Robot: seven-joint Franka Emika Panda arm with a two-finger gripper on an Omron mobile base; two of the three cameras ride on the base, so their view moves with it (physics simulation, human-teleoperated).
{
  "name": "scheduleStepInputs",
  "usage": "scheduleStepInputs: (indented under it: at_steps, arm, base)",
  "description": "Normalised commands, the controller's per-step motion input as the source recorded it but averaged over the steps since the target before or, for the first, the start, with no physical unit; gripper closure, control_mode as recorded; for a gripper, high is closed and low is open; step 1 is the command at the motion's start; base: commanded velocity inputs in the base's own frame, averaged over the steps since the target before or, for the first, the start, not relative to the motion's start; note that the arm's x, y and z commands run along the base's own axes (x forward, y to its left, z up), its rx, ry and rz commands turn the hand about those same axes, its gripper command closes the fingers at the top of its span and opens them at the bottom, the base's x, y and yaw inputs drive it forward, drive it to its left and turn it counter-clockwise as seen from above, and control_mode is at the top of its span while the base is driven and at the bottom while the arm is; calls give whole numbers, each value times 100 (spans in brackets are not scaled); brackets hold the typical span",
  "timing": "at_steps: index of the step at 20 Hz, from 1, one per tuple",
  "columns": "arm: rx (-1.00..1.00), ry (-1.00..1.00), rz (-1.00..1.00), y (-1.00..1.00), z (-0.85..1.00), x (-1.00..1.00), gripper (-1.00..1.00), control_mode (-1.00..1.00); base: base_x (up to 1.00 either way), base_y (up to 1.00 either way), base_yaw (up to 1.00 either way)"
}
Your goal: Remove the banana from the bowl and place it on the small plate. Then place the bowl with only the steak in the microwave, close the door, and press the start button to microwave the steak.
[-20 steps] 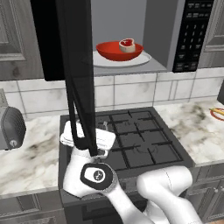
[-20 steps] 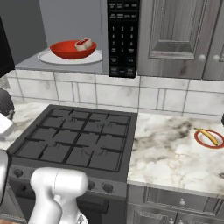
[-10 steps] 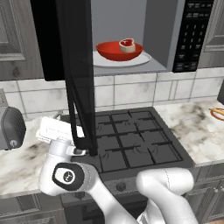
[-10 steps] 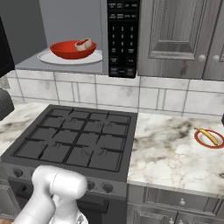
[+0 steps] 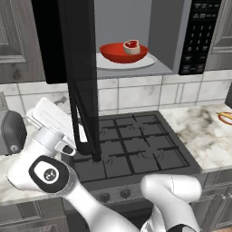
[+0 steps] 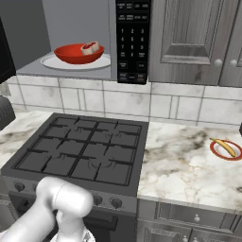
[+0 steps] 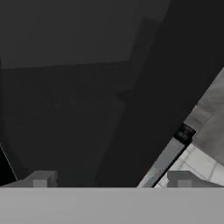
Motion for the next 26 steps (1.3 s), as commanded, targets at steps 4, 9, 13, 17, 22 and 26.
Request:
scheduleStepInputs:
  at_steps: [4, 9, 13, 17, 22, 26]
  arm:
    - [30, -22, -1, -49, 43, -31, -100, -100]
    - [33, -26, 0, -97, 13, -20, -100, -100]
    - [34, -26, 0, -100, 9, 0, -100, -100]
    - [37, -16, 0, -100, 1, 2, -100, -100]
    - [41, -7, 1, -100, 0, 13, -100, -100]
    - [39, -4, 3, -100, 3, 23, -100, -100]
  base:
    - [0, 0, 0]
    - [0, 0, 0]
    - [0, 0, 0]
    - [0, 0, 0]
    - [0, 0, 0]
    - [0, 0, 0]
